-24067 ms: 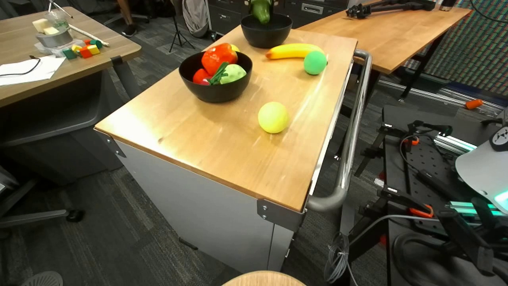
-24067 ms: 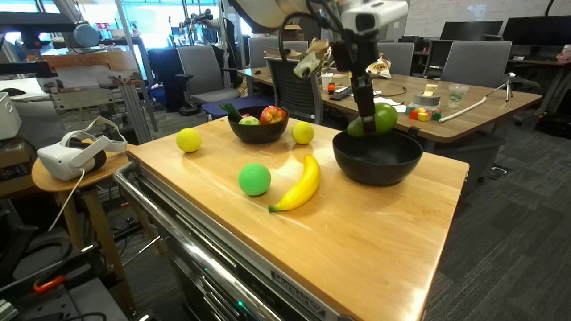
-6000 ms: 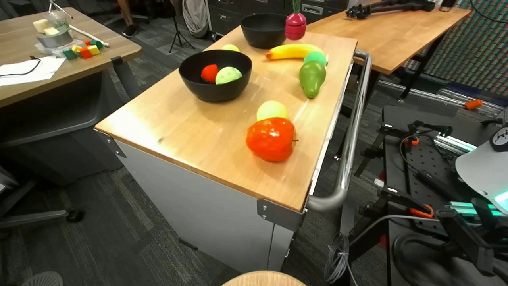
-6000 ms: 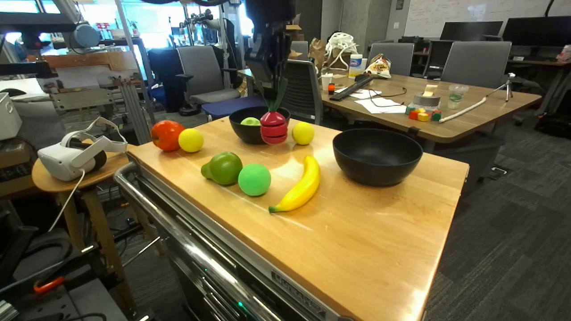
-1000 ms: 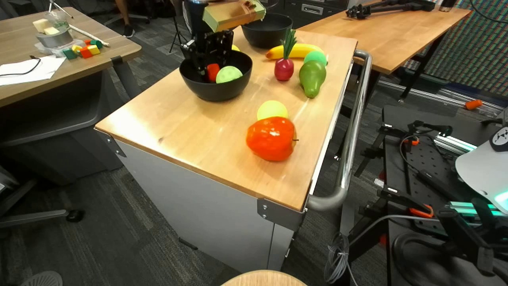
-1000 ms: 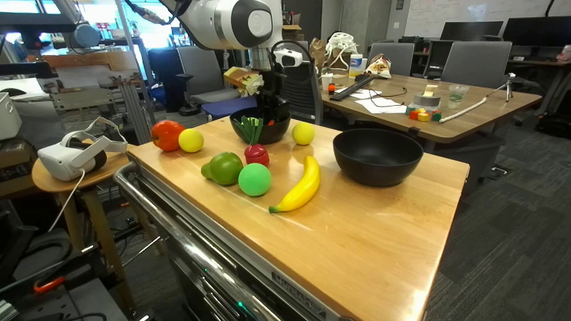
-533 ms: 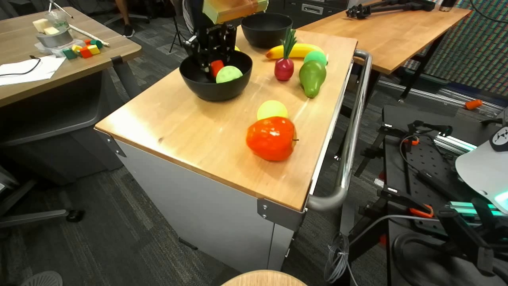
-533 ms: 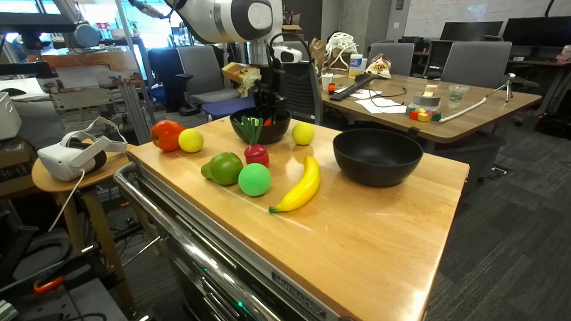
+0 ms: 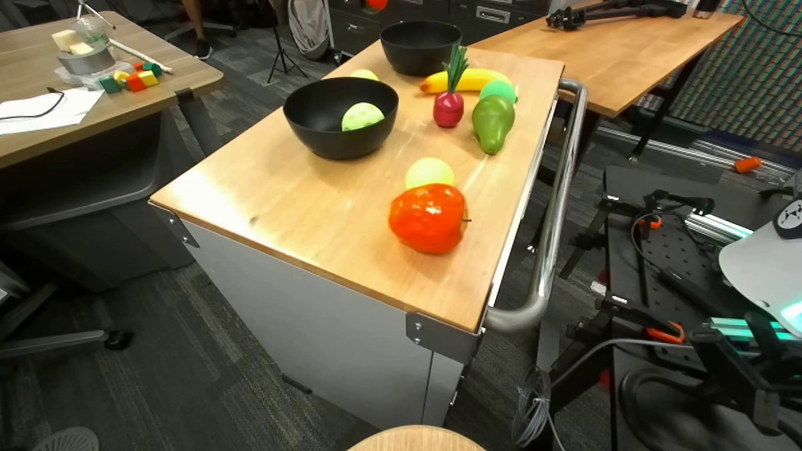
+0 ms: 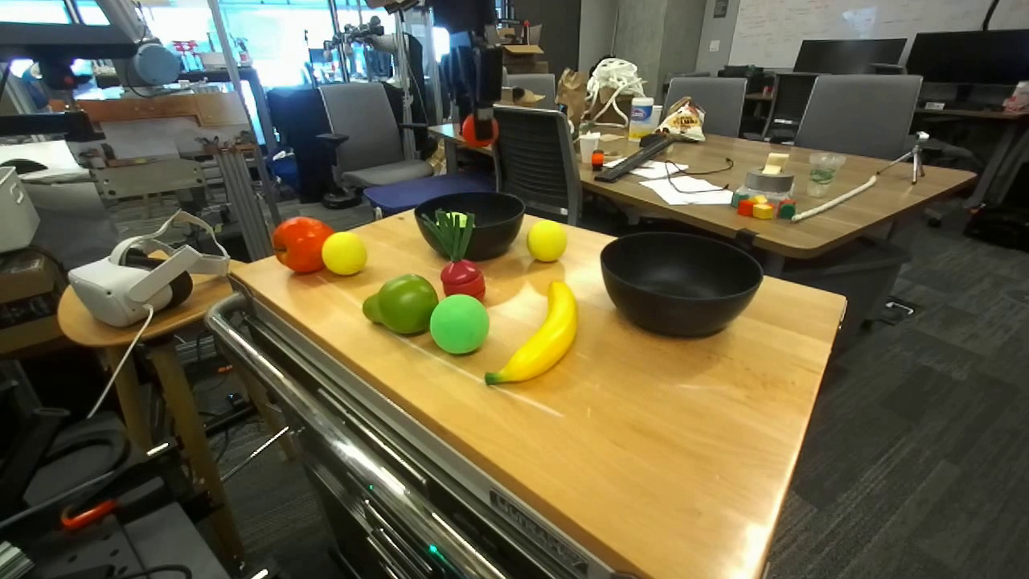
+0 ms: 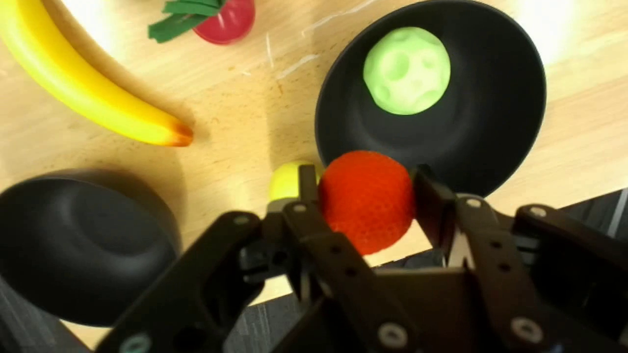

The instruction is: Take one fruit from the left bowl and put it on the table then remove all the fruits from the right and left bowl and put them on the table respectively

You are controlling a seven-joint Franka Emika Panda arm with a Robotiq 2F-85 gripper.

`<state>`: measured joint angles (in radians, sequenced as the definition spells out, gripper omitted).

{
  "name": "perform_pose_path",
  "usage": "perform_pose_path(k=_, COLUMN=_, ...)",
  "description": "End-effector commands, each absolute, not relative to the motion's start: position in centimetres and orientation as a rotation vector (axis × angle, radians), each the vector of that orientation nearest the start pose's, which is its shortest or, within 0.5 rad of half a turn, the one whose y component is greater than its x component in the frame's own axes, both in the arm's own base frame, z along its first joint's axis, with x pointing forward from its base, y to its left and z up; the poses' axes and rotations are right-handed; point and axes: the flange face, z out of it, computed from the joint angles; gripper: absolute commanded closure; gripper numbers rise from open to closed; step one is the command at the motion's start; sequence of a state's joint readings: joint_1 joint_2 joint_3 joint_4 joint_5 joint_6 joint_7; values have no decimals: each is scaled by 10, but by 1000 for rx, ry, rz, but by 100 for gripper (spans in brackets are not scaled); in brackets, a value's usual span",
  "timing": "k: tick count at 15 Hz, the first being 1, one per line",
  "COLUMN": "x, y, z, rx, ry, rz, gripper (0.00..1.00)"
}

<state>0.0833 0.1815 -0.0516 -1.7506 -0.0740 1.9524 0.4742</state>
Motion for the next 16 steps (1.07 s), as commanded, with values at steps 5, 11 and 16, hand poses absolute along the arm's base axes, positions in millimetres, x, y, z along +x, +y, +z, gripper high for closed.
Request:
perform_pose_path(k=5, x=584, y=-62, z=409, rx=-2925, ry=1077, rz=-49, gripper=76)
perform_pose_path(k=11, x=585, y=-68, z=365, rx=-2875, ry=1104, rz=9, gripper=19)
perform_pose_path(k=16, x=590, y=-56, z=391, rx=-2865, ry=1066, rz=-43, gripper=0)
